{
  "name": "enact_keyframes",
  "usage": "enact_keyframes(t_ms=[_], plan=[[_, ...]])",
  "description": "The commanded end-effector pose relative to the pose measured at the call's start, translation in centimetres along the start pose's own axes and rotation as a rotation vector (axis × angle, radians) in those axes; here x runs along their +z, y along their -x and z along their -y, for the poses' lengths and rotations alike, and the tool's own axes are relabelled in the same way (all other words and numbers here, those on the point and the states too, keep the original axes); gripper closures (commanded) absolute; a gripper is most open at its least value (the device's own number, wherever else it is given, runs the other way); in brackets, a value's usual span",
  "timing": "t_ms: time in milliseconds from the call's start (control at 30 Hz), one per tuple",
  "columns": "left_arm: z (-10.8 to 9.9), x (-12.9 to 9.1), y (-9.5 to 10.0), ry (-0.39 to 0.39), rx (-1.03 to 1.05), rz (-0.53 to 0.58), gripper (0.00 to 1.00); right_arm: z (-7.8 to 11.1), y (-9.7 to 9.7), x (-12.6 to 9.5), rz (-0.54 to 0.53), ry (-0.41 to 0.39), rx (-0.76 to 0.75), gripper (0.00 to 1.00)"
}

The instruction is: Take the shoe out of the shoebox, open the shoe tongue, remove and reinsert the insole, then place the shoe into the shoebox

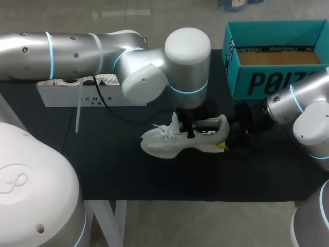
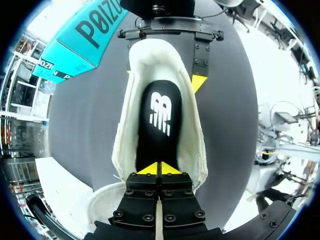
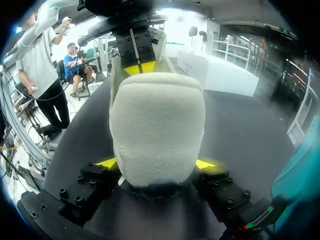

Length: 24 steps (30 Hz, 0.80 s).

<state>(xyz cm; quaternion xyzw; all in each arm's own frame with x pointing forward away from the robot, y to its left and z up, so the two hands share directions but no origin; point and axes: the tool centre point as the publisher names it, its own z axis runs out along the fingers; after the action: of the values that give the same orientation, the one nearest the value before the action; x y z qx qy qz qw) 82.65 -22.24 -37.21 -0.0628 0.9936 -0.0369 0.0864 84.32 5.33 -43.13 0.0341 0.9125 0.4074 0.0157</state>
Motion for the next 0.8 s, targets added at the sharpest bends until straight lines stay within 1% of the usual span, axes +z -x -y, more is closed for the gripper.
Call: enact_keyframes(t_ms=[33, 133, 233, 267, 333, 367, 400, 467, 500, 667, 733, 800], plan=[[-0.7, -1.0, -0.2, -0.042, -0.012, 0.015, 1.00, 0.3, 0.0, 0.6, 0.000, -0.005, 0.001, 1.00], [-0.4, -1.6, -0.2, -0.057, 0.018, 0.013, 1.00, 0.3, 0.0, 0.6, 0.000, -0.005, 0.001, 1.00], [0.3, -1.3, -0.1, -0.069, 0.062, -0.005, 1.00, 0.3, 0.0, 0.6, 0.000, -0.005, 0.001, 1.00], [0.6, -1.0, -0.1, -0.096, 0.110, -0.029, 1.00, 0.3, 0.0, 0.6, 0.000, -0.005, 0.001, 1.00], [1.1, -0.4, 0.1, -0.136, 0.129, -0.072, 1.00, 0.3, 0.0, 0.6, 0.000, -0.005, 0.001, 1.00], [1.4, -0.1, 0.2, -0.150, 0.147, -0.083, 0.82, 0.3, 0.0, 0.6, 0.000, -0.005, 0.001, 1.00], [1.7, 0.2, 0.1, -0.146, 0.150, -0.092, 0.71, 0.3, 0.0, 0.6, 0.000, -0.005, 0.001, 1.00], [2.4, 0.7, 0.1, -0.139, 0.166, -0.110, 0.66, 0.3, 0.0, 0.6, 0.000, -0.005, 0.001, 1.00], [2.7, 1.0, 0.0, -0.134, 0.169, -0.111, 0.62, 0.3, 0.0, 0.6, 0.000, -0.005, 0.001, 1.00], [2.6, 2.0, 0.2, -0.123, 0.162, -0.116, 0.60, 0.3, 0.0, 0.6, 0.000, -0.005, 0.001, 1.00], [2.6, 2.4, 0.4, -0.121, 0.157, -0.119, 0.62, 0.3, 0.0, 0.6, 0.000, -0.005, 0.001, 1.00], [2.7, 2.8, 0.5, -0.115, 0.156, -0.127, 0.67, 0.3, 0.0, 0.6, 0.000, -0.005, 0.001, 1.00]])
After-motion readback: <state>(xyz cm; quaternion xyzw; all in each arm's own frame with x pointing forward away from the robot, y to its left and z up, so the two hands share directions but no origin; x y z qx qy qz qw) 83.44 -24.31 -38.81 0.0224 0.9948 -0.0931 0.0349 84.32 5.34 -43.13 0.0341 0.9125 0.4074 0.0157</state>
